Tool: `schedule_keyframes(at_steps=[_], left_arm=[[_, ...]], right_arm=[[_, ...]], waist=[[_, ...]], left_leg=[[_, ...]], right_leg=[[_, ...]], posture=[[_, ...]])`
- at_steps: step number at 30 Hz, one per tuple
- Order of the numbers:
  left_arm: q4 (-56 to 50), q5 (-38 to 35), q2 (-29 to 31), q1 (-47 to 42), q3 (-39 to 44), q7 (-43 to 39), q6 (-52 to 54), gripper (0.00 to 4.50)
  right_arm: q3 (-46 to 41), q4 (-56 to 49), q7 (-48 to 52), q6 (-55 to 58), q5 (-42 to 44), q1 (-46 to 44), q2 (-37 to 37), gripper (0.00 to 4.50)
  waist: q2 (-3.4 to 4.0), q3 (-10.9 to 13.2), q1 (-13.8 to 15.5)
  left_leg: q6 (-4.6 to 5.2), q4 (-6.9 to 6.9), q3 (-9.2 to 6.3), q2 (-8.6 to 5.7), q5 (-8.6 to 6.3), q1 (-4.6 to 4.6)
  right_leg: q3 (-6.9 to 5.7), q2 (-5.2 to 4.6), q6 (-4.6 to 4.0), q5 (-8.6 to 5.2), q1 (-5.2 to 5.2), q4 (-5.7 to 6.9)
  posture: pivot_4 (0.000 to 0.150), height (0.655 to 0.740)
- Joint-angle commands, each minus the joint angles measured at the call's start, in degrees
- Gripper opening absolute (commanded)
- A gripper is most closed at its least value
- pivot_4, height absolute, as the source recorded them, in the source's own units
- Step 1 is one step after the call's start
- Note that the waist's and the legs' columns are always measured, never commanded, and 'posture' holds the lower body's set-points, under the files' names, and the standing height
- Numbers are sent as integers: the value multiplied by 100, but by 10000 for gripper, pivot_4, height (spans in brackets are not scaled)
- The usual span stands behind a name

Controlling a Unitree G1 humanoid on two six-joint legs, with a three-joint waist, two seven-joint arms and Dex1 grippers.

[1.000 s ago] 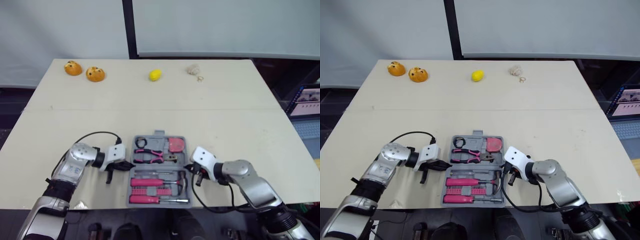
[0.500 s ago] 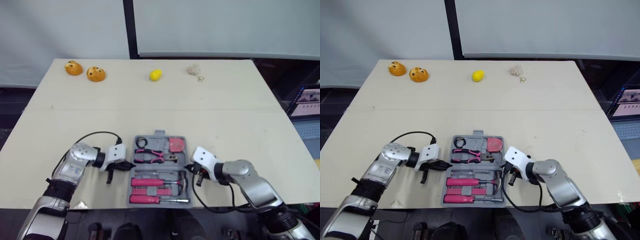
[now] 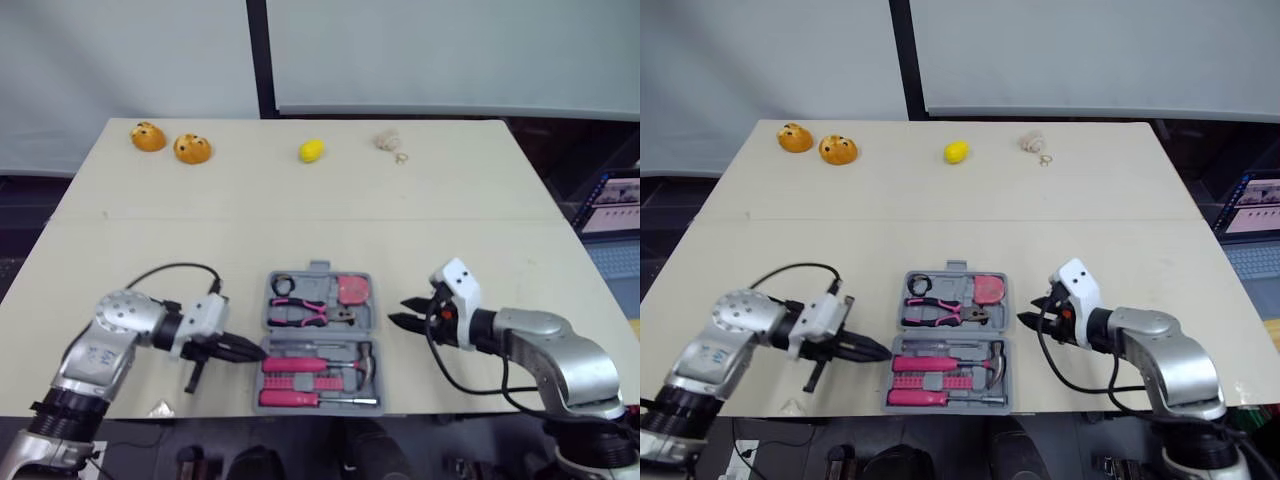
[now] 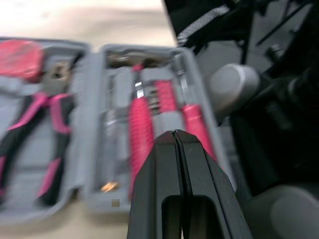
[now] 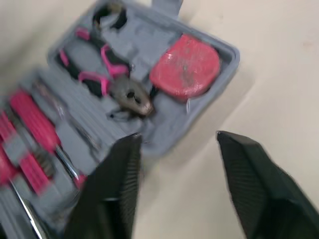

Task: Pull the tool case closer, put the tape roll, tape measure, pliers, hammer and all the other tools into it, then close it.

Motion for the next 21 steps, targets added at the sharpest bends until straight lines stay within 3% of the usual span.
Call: schedule_keyframes(at_steps=[1,9,21], left_arm=[[58,47,-217,108,-107,238,-83,0],[1286,715,-608,205,-474,490,-1153,0],[1985,1090,-722,189,-672,718,-1866,0]], right_arm=[[-882,453,-662,941,382,-496,571,44282],[-1604,1908,-1389,1670,479,-1512,1222,44758],[-685,3482,-1278,890,410,-1971,1014,44758]], waist=[[1,0,-3],[22,2,-69],[52,-12,-171]], left_leg=[[1,-1,-2,-1,0,-3],[5,-8,3,-2,-1,-12],[6,-11,-6,-3,1,-5]], right_leg=[[0,0,1,1,-1,-3],[1,-1,6,4,-7,-14],[-3,-5,8,6,3,-14]], posture=[[1500,7400],[1500,7400],[1500,7400]])
